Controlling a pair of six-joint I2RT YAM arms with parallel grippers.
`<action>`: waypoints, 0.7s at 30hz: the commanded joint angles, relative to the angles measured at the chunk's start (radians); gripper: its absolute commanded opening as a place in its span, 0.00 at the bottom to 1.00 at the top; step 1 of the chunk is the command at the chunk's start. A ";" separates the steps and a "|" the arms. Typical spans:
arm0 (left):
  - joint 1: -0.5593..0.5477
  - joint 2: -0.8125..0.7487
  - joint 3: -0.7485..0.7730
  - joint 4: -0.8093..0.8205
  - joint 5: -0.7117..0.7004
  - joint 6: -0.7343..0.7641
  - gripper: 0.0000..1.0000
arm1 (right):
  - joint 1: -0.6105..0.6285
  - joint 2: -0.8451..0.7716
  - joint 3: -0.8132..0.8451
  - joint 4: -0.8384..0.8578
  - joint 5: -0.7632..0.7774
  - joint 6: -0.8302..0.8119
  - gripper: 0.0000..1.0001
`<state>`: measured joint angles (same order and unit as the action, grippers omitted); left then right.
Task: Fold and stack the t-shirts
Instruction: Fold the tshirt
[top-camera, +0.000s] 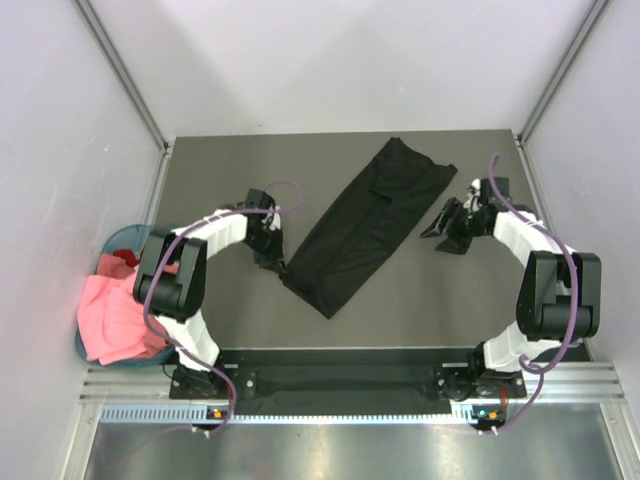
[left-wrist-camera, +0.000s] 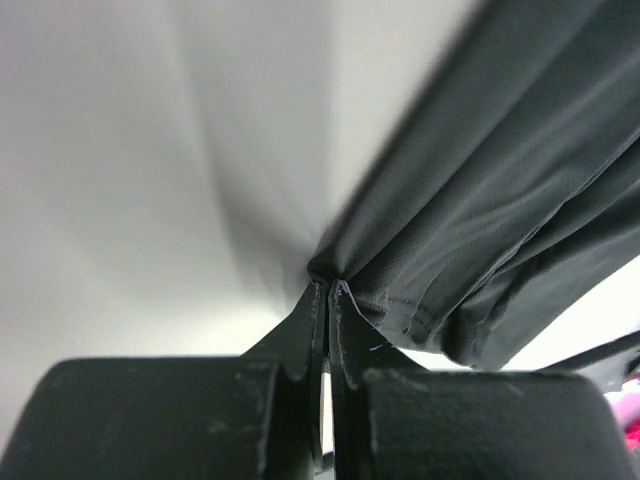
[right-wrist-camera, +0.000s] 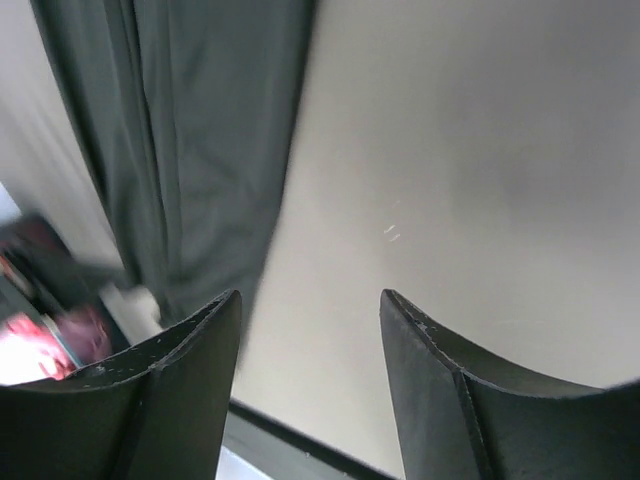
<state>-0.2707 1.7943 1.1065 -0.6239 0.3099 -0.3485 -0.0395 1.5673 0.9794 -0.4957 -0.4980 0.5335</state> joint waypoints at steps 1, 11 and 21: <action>-0.091 -0.139 -0.112 0.030 -0.045 -0.119 0.00 | -0.066 0.025 0.082 -0.006 -0.010 -0.056 0.58; -0.219 -0.394 -0.275 -0.010 -0.063 -0.244 0.03 | -0.109 0.207 0.255 0.100 -0.016 -0.003 0.58; -0.210 -0.284 0.060 -0.039 -0.213 -0.092 0.54 | -0.111 0.436 0.504 0.169 0.001 0.008 0.58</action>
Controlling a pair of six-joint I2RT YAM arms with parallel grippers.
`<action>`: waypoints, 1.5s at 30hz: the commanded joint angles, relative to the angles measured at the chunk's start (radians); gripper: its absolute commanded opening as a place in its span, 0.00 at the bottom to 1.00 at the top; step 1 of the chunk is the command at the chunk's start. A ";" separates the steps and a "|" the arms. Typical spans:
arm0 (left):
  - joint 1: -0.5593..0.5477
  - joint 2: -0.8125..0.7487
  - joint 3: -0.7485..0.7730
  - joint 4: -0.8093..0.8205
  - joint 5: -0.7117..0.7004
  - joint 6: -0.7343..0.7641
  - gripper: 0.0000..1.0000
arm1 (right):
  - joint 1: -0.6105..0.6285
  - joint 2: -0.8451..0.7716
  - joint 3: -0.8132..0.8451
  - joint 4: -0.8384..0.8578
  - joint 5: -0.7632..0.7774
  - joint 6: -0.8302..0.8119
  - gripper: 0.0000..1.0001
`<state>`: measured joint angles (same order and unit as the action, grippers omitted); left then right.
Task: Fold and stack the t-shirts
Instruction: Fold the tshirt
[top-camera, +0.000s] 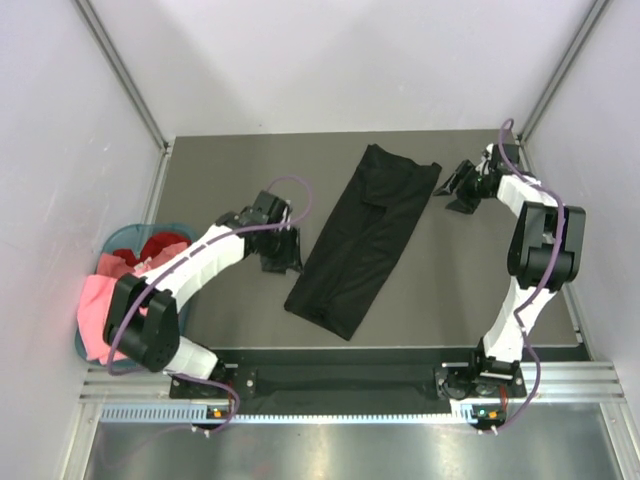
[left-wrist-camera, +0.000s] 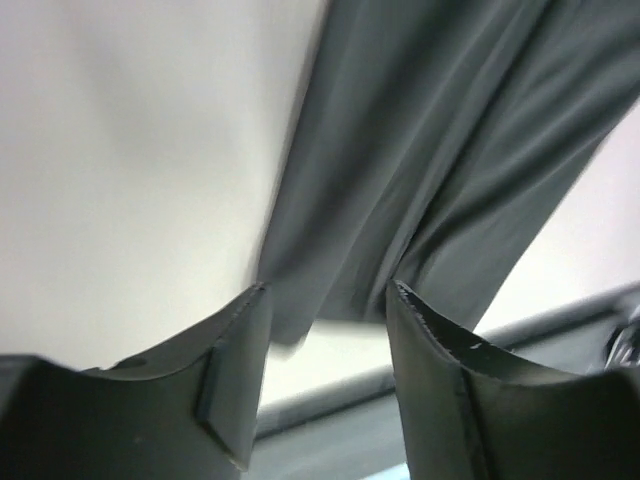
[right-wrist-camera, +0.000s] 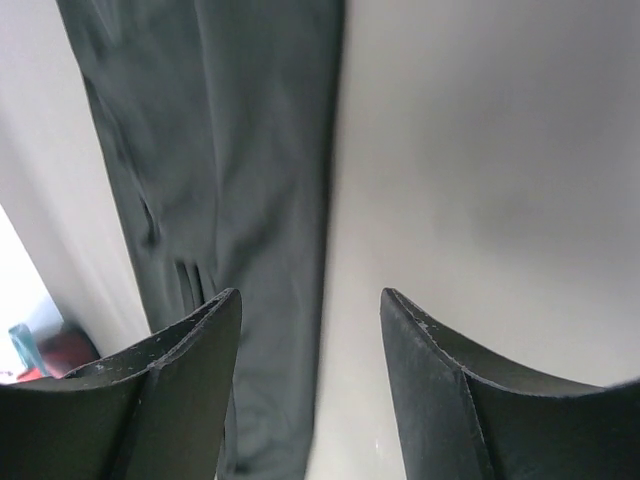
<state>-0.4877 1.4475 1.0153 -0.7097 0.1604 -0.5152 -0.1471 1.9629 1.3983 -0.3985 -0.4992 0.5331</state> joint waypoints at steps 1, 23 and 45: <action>0.011 0.092 0.192 0.073 -0.074 0.090 0.55 | -0.003 0.077 0.105 0.072 0.001 0.016 0.59; 0.098 0.722 0.795 0.569 0.045 0.155 0.51 | 0.014 0.410 0.507 0.096 0.074 0.113 0.51; 0.112 0.366 0.393 0.362 0.093 0.107 0.50 | 0.066 0.734 0.995 0.207 0.238 0.292 0.00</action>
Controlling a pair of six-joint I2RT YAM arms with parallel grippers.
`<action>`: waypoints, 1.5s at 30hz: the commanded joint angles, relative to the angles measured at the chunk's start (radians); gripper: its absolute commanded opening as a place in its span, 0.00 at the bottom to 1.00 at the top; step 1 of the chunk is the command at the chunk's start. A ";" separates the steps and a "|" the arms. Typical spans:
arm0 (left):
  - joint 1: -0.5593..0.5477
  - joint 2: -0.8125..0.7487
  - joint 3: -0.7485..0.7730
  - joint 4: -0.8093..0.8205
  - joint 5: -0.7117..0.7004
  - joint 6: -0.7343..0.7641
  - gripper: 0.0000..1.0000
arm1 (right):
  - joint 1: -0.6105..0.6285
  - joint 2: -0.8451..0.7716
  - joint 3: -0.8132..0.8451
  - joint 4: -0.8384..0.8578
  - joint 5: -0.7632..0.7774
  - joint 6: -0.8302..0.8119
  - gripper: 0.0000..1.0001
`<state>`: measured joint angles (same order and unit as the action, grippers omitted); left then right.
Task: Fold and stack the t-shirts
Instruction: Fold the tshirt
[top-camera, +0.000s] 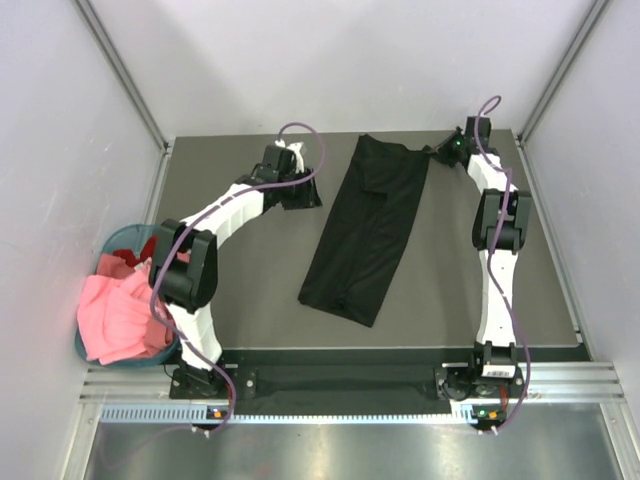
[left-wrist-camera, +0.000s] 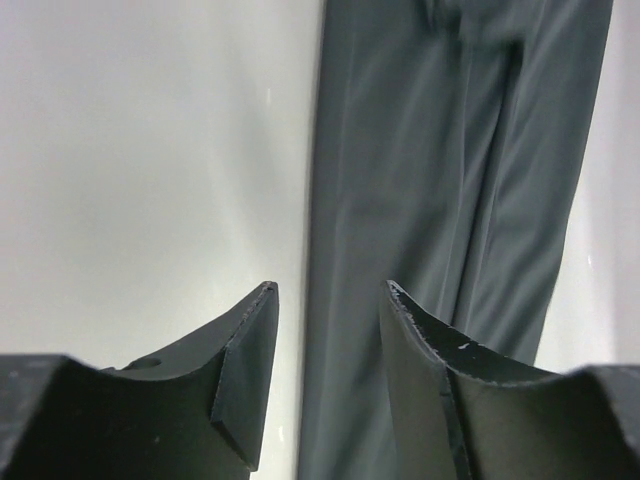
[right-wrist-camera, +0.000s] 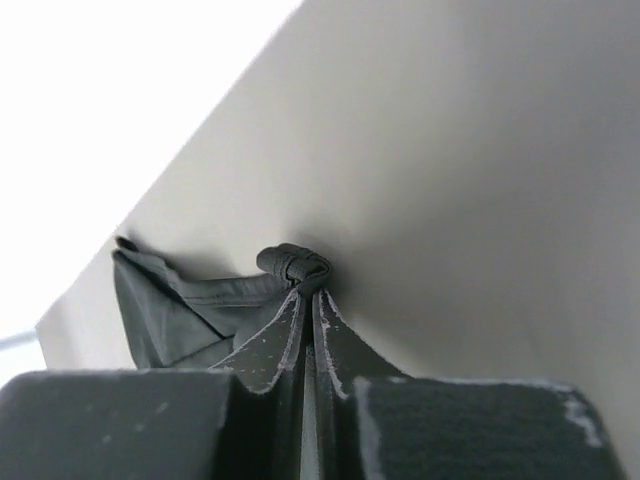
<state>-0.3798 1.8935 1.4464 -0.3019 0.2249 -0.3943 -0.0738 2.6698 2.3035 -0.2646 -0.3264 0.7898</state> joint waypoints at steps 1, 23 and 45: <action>0.005 -0.092 -0.043 -0.068 0.037 -0.011 0.51 | -0.011 0.033 0.108 0.103 0.055 0.046 0.04; 0.004 -0.204 -0.259 -0.329 0.283 0.025 0.51 | 0.023 -0.865 -0.835 -0.262 -0.011 -0.290 0.68; 0.015 -0.292 -0.481 -0.247 0.278 -0.055 0.47 | 0.583 -1.541 -1.976 0.301 -0.194 0.239 0.62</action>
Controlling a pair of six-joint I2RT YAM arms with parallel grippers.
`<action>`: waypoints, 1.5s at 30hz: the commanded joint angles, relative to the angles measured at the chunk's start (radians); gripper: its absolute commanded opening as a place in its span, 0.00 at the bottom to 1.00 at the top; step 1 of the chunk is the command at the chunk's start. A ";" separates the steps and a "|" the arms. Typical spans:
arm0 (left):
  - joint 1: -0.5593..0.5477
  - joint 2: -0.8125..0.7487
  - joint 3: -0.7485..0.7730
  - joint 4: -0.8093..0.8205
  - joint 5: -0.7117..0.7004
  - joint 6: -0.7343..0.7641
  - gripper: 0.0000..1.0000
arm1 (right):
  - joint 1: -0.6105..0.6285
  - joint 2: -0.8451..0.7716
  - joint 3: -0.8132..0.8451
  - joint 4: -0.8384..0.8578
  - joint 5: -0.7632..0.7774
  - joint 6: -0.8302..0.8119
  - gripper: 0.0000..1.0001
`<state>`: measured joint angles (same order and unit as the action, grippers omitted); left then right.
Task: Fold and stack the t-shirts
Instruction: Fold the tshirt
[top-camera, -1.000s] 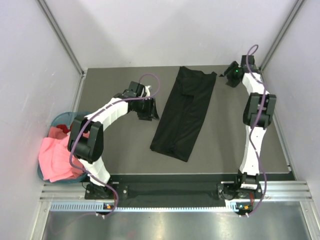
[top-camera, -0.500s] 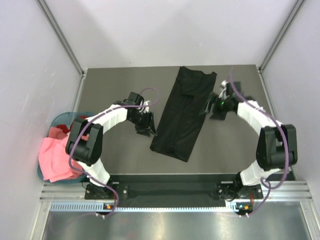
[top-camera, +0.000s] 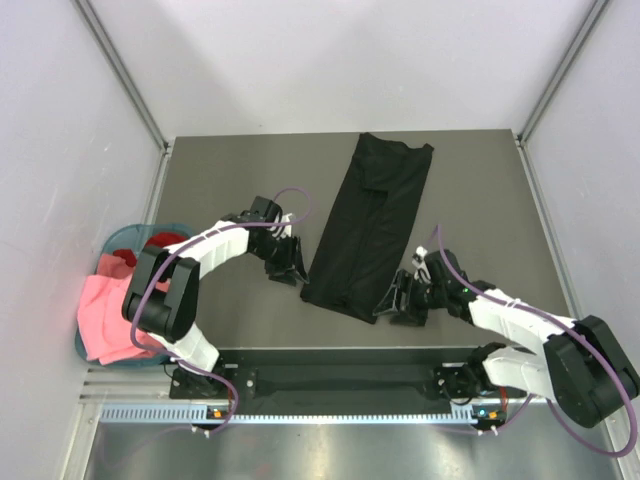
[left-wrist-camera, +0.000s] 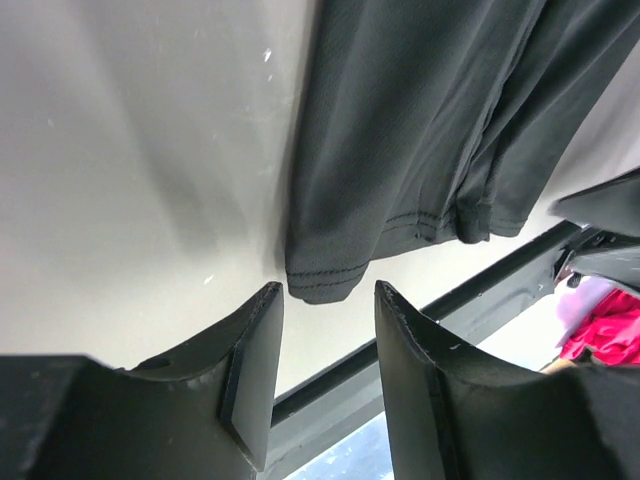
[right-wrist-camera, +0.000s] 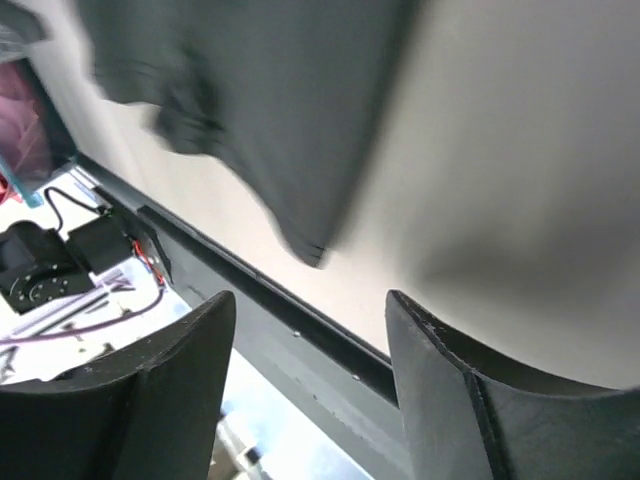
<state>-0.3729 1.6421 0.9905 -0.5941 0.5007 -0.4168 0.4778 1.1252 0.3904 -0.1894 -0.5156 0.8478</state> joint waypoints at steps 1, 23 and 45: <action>0.006 -0.039 -0.032 0.050 0.010 -0.039 0.47 | 0.036 0.018 -0.070 0.225 -0.004 0.194 0.61; 0.008 -0.048 -0.053 0.060 0.045 -0.060 0.47 | 0.059 0.255 0.010 0.211 0.006 0.131 0.33; 0.008 0.108 -0.073 0.077 0.142 -0.069 0.42 | 0.058 0.142 -0.047 0.182 0.026 0.109 0.00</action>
<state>-0.3687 1.7424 0.9314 -0.5327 0.6163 -0.4820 0.5236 1.2743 0.3439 -0.0177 -0.4877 0.9764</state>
